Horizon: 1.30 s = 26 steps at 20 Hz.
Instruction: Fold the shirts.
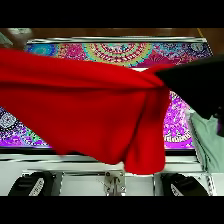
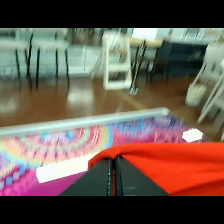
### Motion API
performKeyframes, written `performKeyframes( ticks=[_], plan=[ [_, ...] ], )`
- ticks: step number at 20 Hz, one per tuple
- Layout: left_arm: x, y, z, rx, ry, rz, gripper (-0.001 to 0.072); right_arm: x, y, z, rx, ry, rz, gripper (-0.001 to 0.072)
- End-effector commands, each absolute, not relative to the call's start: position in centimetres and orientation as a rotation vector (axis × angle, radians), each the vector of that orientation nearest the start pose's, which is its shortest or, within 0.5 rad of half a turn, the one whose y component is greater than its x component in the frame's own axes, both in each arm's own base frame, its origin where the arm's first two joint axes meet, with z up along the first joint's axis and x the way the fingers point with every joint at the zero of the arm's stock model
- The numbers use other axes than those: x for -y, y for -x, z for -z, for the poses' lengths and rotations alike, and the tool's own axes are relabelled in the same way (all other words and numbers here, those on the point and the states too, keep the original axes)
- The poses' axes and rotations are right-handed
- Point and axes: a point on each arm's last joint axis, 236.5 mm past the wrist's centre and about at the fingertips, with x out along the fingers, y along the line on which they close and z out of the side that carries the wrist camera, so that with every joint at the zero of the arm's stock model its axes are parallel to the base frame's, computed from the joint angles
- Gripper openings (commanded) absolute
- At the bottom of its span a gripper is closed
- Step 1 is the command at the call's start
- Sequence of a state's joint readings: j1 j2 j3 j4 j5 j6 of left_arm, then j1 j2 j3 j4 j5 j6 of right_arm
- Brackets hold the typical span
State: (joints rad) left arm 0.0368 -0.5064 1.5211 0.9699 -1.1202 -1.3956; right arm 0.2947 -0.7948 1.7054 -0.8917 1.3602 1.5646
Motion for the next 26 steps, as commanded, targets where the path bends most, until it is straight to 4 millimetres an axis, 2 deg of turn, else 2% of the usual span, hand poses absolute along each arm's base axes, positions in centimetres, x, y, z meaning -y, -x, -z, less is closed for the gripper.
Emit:
performKeyframes(
  ticks=[1,3,5,7,10,11,13,16,17,18,20,21,22,23,24,26],
  plan=[
    [7.3,-21.4,-37.4,-0.329,0.105,0.302,0.0036,-18.6,-21.7,-34.8,-0.714,-0.155,-0.739,0.0063],
    [5.9,-23.6,-33.4,-0.42,0.097,0.244,0.0036,-18.5,-25.5,-31.0,-0.851,-0.157,-0.663,0.0063],
    [4.9,-26.3,-27.8,-0.542,0.105,0.201,0.0037,-19.8,-29.5,-26.1,-1.006,-0.163,-0.636,0.0063],
    [4.8,-29.1,-21.5,-0.665,0.144,0.188,0.0037,-21.5,-34.2,-20.2,-1.123,-0.144,-0.631,0.0064],
    [5.2,-32.4,-13.6,-0.808,0.225,0.182,0.0038,-23.4,-41.3,-11.9,-1.19,-0.196,-0.572,0.007],
    [5.6,-33.5,-11.6,-0.841,0.268,0.186,0.0038,-23.6,-43.4,-9.5,-1.194,-0.215,-0.548,0.0072],
    [6.9,-35.9,-8.8,-0.881,0.372,0.199,0.0038,-24.0,-46.2,-4.8,-1.207,-0.224,-0.513,0.0071],
    [9.5,-39.8,-4.8,-0.906,0.49,0.21,0.0038,-24.4,-47.9,0.5,-1.253,-0.243,-0.477,0.0071],
    [10.5,-40.5,-3.0,-0.935,0.513,0.212,0.0038,-24.4,-47.9,1.7,-1.275,-0.243,-0.469,0.0072],
    [11.1,-40.8,-1.4,-0.966,0.523,0.21,0.0038,-24.1,-48.0,2.5,-1.286,-0.235,-0.463,0.0114],
    [11.4,-40.8,1.5,-1.032,0.529,0.196,0.0045,-23.1,-48.5,2.7,-1.262,-0.167,-0.469,0.0557],
    [11.2,-40.6,2.5,-1.061,0.534,0.187,0.0149,-22.1,-48.6,2.2,-1.249,-0.113,-0.484,0.0601],
    [10.7,-40.2,3.0,-1.091,0.548,0.177,0.0387,-20.7,-48.3,1.6,-1.251,-0.061,-0.483,0.06],
    [10.1,-39.6,3.3,-1.129,0.585,0.155,0.0585,-18.2,-48.0,0.8,-1.258,0.014,-0.462,0.0601],
    [9.3,-38.3,3.6,-1.195,0.629,0.135,0.0608,-14.8,-47.5,0.0,-1.281,0.095,-0.408,0.06],
    [7.8,-34.7,4.5,-1.353,0.638,0.143,0.0608,-6.8,-46.0,-1.5,-1.361,0.161,-0.226,0.0595]
  ],
)
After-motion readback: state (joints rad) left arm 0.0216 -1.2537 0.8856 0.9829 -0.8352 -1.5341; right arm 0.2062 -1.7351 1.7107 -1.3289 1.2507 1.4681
